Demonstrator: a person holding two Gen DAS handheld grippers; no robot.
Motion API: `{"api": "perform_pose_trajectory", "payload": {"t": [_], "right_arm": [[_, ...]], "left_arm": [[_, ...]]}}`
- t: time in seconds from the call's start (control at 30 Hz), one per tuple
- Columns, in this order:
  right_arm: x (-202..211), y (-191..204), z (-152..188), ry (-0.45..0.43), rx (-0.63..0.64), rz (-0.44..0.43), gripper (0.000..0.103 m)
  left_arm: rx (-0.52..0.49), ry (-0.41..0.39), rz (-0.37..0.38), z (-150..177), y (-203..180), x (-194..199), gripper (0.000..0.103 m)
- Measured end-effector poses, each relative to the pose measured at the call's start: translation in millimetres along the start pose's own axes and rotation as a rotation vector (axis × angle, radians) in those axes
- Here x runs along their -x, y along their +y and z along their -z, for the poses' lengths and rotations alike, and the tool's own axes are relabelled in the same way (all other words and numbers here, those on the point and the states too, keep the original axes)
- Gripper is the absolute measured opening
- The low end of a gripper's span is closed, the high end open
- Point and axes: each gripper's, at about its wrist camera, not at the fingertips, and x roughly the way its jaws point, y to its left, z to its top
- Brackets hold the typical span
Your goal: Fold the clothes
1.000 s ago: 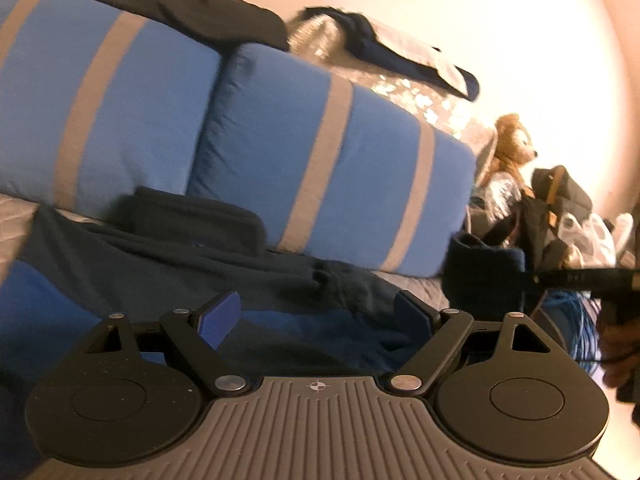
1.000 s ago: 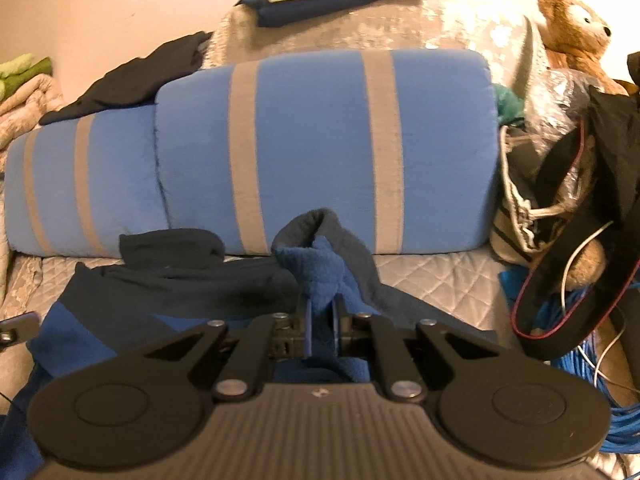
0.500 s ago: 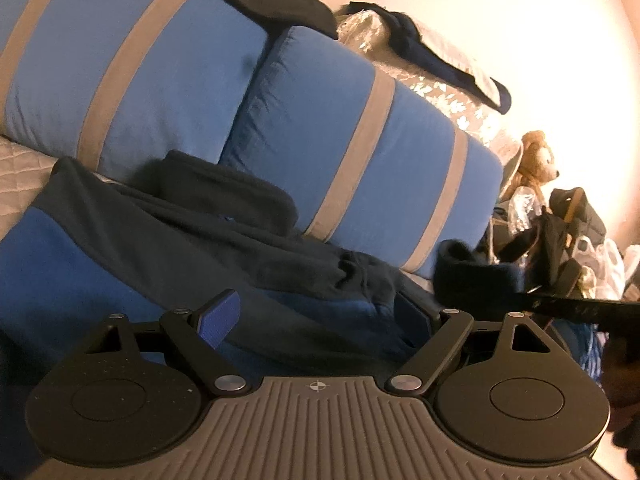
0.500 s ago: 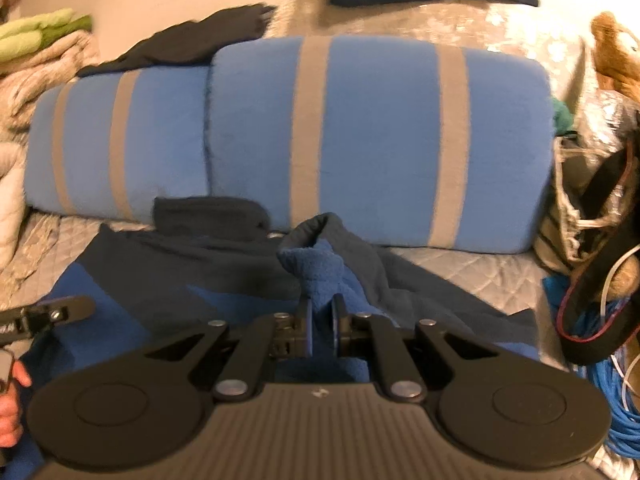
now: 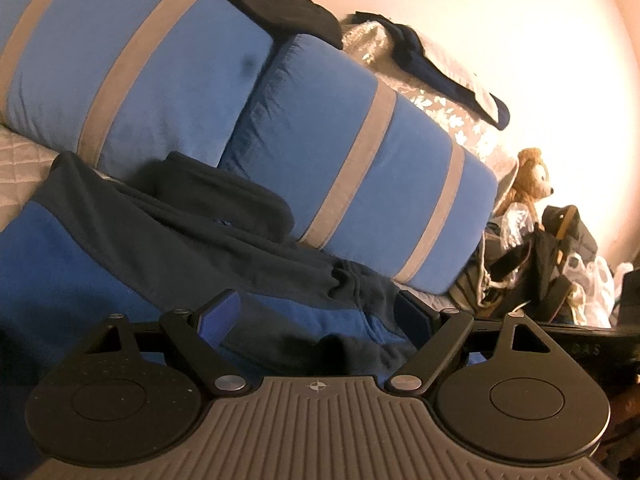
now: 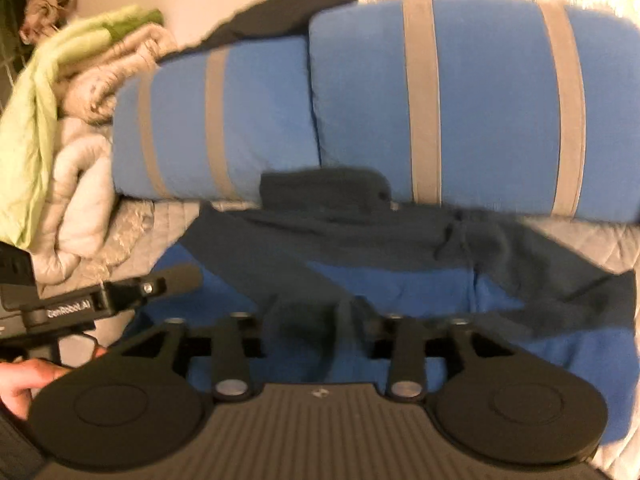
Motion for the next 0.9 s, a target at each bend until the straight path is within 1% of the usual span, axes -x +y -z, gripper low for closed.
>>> {"api": "perform_pose_trajectory", "payload": {"t": [0.03,0.1,0.2,0.27,0.33,0.4,0.47,0.6,0.7,0.77,0.8,0.9], "right_arm": [[3.5,-0.5,-1.2,-0.011,0.033,0.01,0.07],[5.4,1.1,-0.5,-0.001,0.129,0.023,0.07],[0.0,4.0,9.1,0.062,0.3,0.038,0.07],[-9.0,6.3,20.4,0.126,0.389,0.031,0.07],[-18.2,5.5,30.2,0.173,0.399,0.006,0.07],[-26.3,6.9,39.4,0.199,0.417,-0.029,0.07],[-36.6,9.4,46.9,0.219,0.435,-0.053,0.07],[-54.7,14.2,57.2,0.24,0.476,-0.064,0.07],[-62.1,16.0,63.8,0.263,0.473,-0.086,0.069],[-63.0,17.1,67.4,0.282,0.477,-0.111,0.068],[-61.8,17.8,68.7,0.29,0.483,-0.126,0.063],[-51.7,18.9,67.9,0.285,0.518,-0.16,0.062]], "left_arm": [[0.008,0.0,0.003,-0.5,0.7,-0.1,0.085],[0.023,0.001,0.011,-1.3,2.4,-0.4,0.085],[0.038,0.016,0.022,-1.4,4.2,-2.2,0.085],[0.041,0.023,0.023,-0.8,4.7,-3.0,0.085],[0.04,0.024,0.021,0.0,4.6,-3.1,0.085],[0.04,0.023,0.024,0.7,4.6,-2.7,0.085],[0.036,0.022,0.018,1.4,4.7,-2.5,0.085],[0.031,0.034,0.003,3.0,5.0,-4.5,0.085],[0.028,0.04,0.001,4.1,4.7,-5.2,0.085],[0.022,0.041,0.003,4.7,4.1,-4.9,0.085],[0.019,0.041,0.004,4.9,3.7,-4.7,0.085],[0.011,0.042,0.011,5.2,2.0,-6.2,0.085]]}}
